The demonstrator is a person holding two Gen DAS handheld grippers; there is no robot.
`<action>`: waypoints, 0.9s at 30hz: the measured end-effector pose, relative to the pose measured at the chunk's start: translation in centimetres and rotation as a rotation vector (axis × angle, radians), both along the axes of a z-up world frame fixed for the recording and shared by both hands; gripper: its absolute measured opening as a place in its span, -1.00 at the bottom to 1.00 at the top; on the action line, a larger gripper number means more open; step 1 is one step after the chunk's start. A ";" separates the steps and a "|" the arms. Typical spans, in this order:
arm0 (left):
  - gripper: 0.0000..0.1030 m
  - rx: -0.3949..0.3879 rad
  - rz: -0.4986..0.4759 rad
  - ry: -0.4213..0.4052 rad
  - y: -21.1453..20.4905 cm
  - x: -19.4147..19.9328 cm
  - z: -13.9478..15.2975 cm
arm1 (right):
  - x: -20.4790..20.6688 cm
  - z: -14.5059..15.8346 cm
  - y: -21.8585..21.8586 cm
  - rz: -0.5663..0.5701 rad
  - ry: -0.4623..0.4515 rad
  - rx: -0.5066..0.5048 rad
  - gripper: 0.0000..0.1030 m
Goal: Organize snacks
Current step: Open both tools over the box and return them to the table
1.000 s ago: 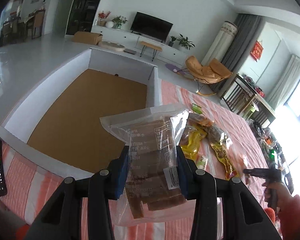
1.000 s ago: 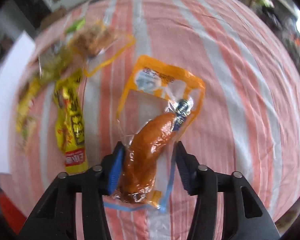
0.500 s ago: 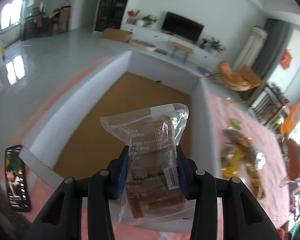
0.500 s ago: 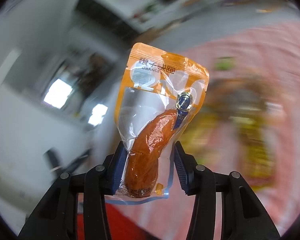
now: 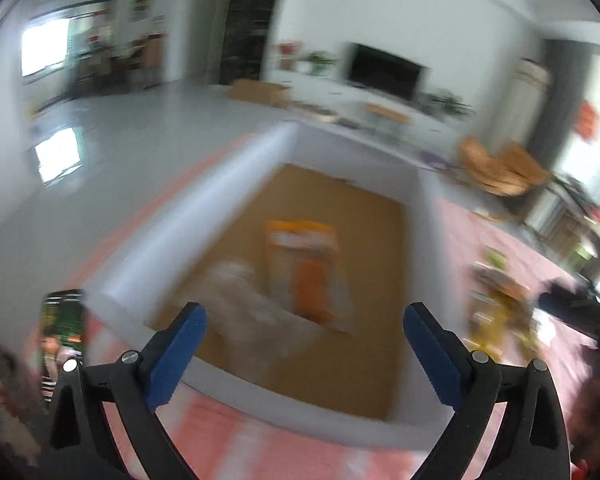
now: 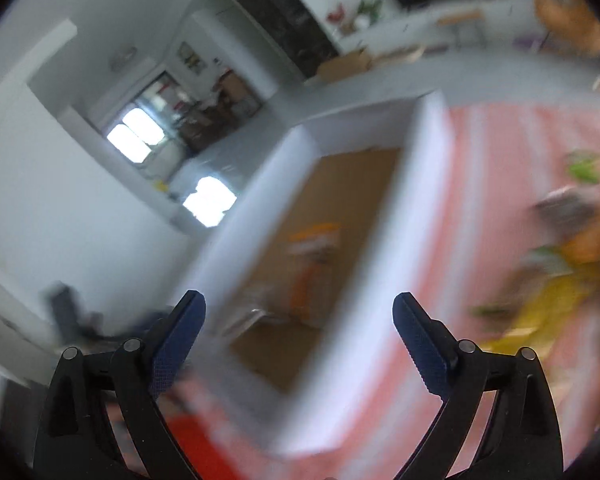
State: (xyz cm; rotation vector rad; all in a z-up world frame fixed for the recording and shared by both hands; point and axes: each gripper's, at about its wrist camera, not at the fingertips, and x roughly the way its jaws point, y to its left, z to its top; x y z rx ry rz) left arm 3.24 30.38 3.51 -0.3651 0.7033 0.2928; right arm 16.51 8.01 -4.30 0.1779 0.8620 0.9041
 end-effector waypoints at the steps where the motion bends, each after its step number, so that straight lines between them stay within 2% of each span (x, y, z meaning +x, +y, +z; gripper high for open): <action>1: 0.91 -0.012 -0.083 -0.024 -2.8 -0.3 0.5 | -0.9 -0.3 -2.0 -0.034 -0.048 -0.041 0.87; 3: 0.91 -0.024 -0.226 -0.059 -7.9 -1.1 1.4 | -1.6 -2.2 -6.7 -0.119 -0.142 -0.144 0.87; 5: 0.92 -0.043 -0.424 -0.062 -14.9 -1.6 1.0 | -1.7 -4.4 -11.9 -0.216 -0.202 -0.269 0.87; 6: 0.93 -0.059 -0.504 -0.040 -17.7 -1.5 0.3 | -1.9 -5.9 -15.5 -0.279 -0.213 -0.352 0.87; 8: 0.93 -0.093 -0.609 0.016 -21.9 -1.1 -1.7 | -2.2 -7.2 -19.7 -0.348 -0.205 -0.442 0.87; 10: 0.93 -0.089 -0.669 0.115 -26.2 0.2 -5.7 | -2.9 -8.5 -24.7 -0.428 -0.200 -0.527 0.87; 12: 0.92 -0.040 -0.679 0.209 -28.7 1.8 -9.7 | -3.4 -8.9 -28.4 -0.482 -0.216 -0.580 0.87; 15: 0.90 0.029 -0.646 0.278 -29.8 3.6 -13.3 | -2.7 -9.7 -30.6 -0.513 -0.220 -0.634 0.87; 18: 0.91 0.151 -0.608 0.239 -29.6 4.5 -13.8 | -1.4 -10.7 -31.2 -0.503 -0.196 -0.647 0.87; 20: 0.93 0.178 -0.586 0.250 -29.4 5.6 -14.1 | -1.1 -11.5 -31.1 -0.493 -0.190 -0.655 0.88; 21: 0.96 0.183 -0.579 0.245 -29.4 6.1 -14.2 | -1.5 -10.9 -30.9 -0.500 -0.201 -0.626 0.88; 24: 1.00 0.191 -0.555 0.219 -29.1 7.7 -14.5 | -0.3 -11.5 -30.8 -0.526 -0.174 -0.622 0.92; 27: 1.00 0.185 -0.517 0.220 -28.9 10.6 -14.5 | 1.0 -12.1 -31.5 -0.534 -0.123 -0.582 0.98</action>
